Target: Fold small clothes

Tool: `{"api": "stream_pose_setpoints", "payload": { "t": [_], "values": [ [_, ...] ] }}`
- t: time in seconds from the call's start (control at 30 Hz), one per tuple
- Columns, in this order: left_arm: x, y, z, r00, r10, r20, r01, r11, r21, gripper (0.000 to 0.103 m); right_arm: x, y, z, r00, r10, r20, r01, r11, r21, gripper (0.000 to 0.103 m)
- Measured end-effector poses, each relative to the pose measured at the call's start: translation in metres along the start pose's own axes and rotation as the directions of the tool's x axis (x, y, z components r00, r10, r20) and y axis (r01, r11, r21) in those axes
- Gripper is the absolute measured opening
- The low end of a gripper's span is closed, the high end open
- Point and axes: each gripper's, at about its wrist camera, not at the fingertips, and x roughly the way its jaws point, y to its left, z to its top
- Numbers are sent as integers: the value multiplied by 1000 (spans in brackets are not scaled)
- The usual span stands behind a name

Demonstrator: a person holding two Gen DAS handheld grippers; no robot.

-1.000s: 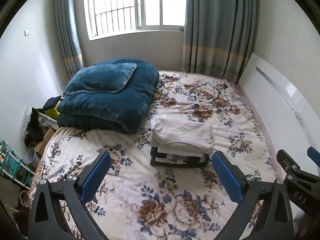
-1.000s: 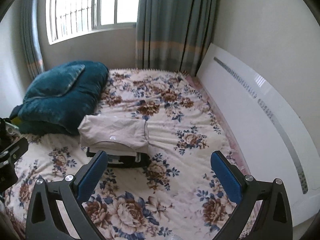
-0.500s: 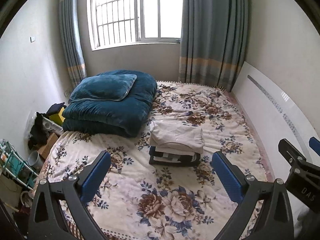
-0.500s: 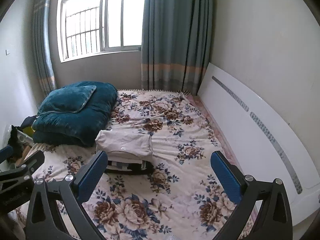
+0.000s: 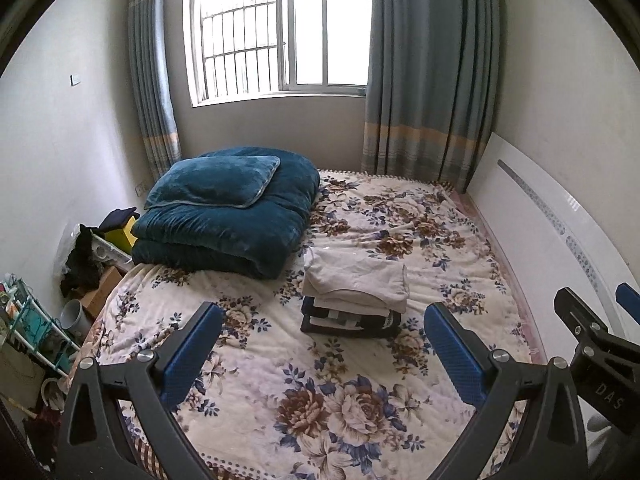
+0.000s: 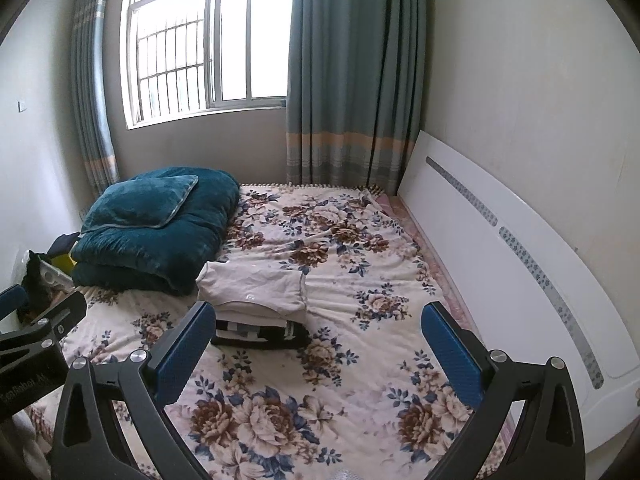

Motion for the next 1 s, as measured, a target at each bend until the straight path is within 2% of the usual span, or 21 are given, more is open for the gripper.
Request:
{"api": "stream_pose_setpoints", "payload": {
  "t": [1.0],
  "values": [
    [-10, -5, 1, 1000, 19, 25, -19, 1000, 6, 103, 3, 5, 11, 999, 42, 11, -42, 999, -10, 103]
  ]
}}
